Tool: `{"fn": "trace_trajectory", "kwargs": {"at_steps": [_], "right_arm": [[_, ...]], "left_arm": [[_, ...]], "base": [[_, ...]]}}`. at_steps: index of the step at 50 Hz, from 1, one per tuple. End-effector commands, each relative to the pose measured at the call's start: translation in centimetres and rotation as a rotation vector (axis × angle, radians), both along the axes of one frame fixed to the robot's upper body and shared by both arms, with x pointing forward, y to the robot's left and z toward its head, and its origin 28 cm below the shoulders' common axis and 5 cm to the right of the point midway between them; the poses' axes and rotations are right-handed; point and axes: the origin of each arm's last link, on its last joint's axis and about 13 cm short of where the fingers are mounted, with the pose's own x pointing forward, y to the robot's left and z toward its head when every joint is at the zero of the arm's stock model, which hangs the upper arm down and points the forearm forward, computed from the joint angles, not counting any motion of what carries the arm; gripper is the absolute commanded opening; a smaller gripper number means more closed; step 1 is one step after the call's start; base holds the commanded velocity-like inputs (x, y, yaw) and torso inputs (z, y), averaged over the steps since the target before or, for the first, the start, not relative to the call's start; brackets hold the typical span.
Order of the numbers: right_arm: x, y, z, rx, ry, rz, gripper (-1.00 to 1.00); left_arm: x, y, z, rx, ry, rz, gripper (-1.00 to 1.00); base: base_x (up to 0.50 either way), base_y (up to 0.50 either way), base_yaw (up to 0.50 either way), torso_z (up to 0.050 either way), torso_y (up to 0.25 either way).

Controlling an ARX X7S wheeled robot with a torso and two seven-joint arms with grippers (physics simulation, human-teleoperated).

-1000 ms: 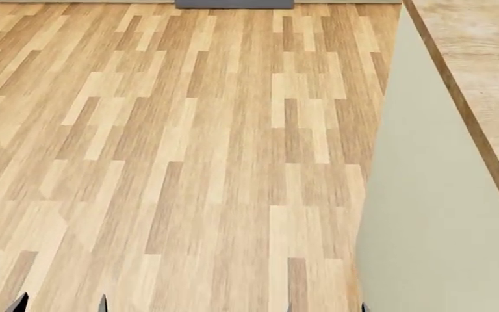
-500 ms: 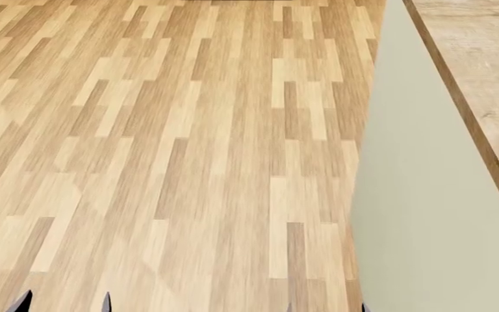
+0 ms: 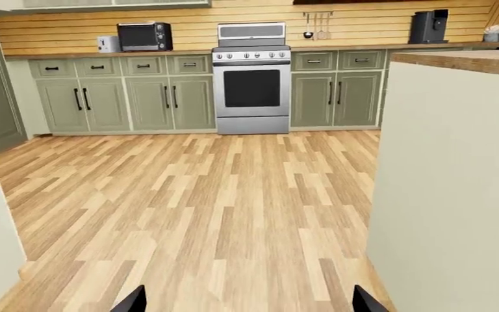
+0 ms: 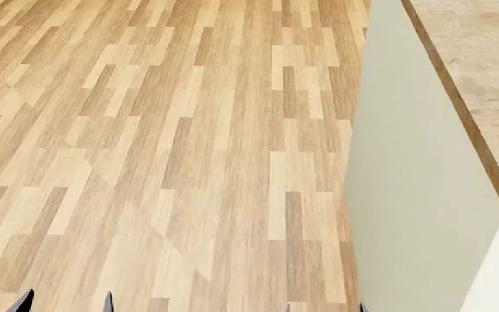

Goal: Place the cup inside the bowl on the dining table and move the bowl to any counter.

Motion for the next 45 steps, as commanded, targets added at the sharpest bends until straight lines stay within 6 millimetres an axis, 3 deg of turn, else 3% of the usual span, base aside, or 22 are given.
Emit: {"fn": "trace_trajectory", "kwargs": {"at_steps": [1,25,45], "right_arm": [[0.15,0.01,0.12,0.002,-0.010,-0.001,1.00],[0.17,0.02,0.11,0.012,-0.018,0.004,1.00],[0.20,0.03,0.08,0.026,-0.037,0.008,1.00]], "left_arm": [[0.09,-0.11,0.10,-0.009,-0.021,-0.012,1.00],[0.09,-0.11,0.11,-0.008,-0.022,-0.015,1.00],[0.09,-0.11,0.11,-0.007,-0.020,-0.017,1.00]], "base": [[-0.50,-0.24,0.00,0.000,0.000],[-0.41,-0.42,0.00,0.000,0.000],[-0.05,-0.50,0.00,0.000,0.000]]}}
